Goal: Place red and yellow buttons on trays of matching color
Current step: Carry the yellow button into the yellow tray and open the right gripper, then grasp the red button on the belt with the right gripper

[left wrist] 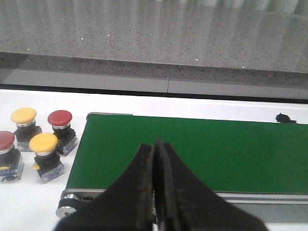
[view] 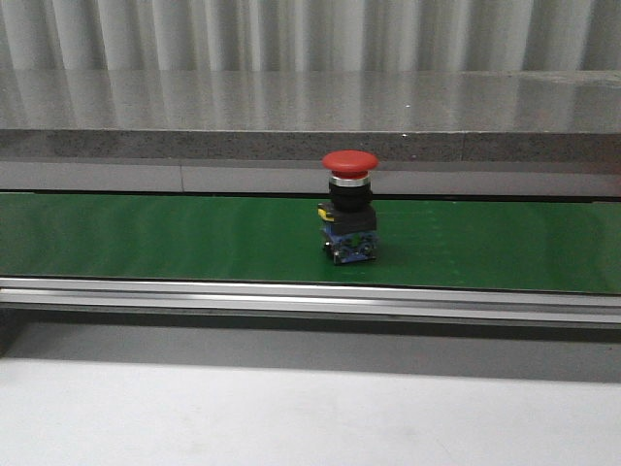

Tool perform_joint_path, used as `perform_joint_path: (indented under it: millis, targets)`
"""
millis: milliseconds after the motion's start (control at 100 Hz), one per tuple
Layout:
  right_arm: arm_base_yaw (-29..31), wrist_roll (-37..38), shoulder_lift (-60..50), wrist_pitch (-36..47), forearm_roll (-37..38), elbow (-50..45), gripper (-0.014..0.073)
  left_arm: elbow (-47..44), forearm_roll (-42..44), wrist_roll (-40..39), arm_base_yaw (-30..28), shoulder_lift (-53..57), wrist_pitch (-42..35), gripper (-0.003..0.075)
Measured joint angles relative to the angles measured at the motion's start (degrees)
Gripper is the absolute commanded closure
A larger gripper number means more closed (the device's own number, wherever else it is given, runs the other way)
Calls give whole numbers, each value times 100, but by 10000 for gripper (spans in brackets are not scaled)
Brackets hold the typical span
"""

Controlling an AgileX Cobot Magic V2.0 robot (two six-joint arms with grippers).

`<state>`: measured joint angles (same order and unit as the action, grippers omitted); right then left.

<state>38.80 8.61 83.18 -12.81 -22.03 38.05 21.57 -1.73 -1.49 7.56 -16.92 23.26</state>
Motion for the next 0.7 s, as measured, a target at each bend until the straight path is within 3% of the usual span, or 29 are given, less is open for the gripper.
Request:
perform_joint_path:
  millis: [130, 300, 370, 700]
  targets:
    - [0, 0, 145, 40, -40, 0, 359, 0, 0, 0, 0, 0, 0, 741]
    - [0, 0, 260, 78, -103, 0, 148, 0, 0, 0, 0, 0, 0, 741]
    - [0, 0, 261, 79, -101, 0, 99, 0, 0, 0, 0, 0, 0, 741]
    - [0, 0, 57, -313, -101, 0, 93, 0, 0, 0, 0, 0, 0, 741]
